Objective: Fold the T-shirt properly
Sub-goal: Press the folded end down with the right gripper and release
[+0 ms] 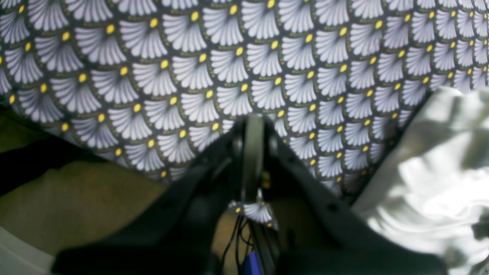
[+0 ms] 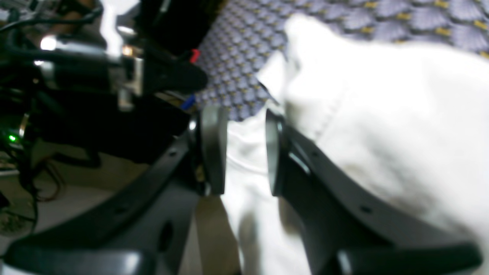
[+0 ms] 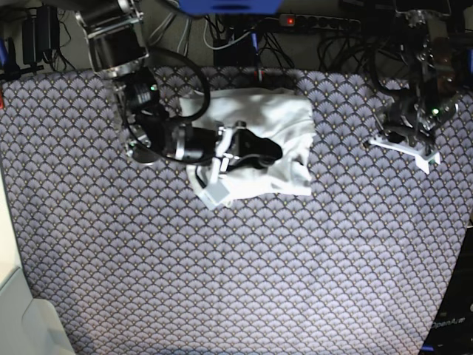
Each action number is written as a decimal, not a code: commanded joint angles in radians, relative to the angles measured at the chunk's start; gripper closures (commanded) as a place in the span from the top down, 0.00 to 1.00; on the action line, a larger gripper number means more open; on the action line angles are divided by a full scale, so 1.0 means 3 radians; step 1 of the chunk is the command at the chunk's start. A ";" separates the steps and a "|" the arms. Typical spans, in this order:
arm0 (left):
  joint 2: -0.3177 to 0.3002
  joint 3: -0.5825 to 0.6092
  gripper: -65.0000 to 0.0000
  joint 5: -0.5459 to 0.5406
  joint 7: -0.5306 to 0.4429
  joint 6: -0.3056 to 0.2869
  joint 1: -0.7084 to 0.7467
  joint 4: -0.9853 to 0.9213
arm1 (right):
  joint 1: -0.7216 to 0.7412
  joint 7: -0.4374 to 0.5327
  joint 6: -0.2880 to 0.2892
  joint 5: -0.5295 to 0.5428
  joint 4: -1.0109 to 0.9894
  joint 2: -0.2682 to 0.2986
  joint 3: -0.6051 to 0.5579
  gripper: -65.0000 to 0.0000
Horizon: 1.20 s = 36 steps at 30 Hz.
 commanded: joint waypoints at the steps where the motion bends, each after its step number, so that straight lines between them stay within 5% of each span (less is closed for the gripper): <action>1: -0.0046 -0.0021 0.01 -0.0001 -0.0028 -0.0005 -0.0044 0.0052 | 0.0081 0.0038 0.0019 0.0069 0.0049 0.0024 0.0015 0.28; 30: -0.0031 -0.0016 0.01 -0.0021 -0.0028 -0.0005 -0.0060 0.0052 | -0.0185 0.0053 0.0019 0.0069 0.0034 0.0239 -0.0016 0.28; 36: -0.0036 -0.0016 0.01 -0.0021 -0.0033 -0.0005 -0.0044 0.0057 | -0.0190 0.0027 0.0019 0.0069 0.0561 0.0305 0.0004 0.28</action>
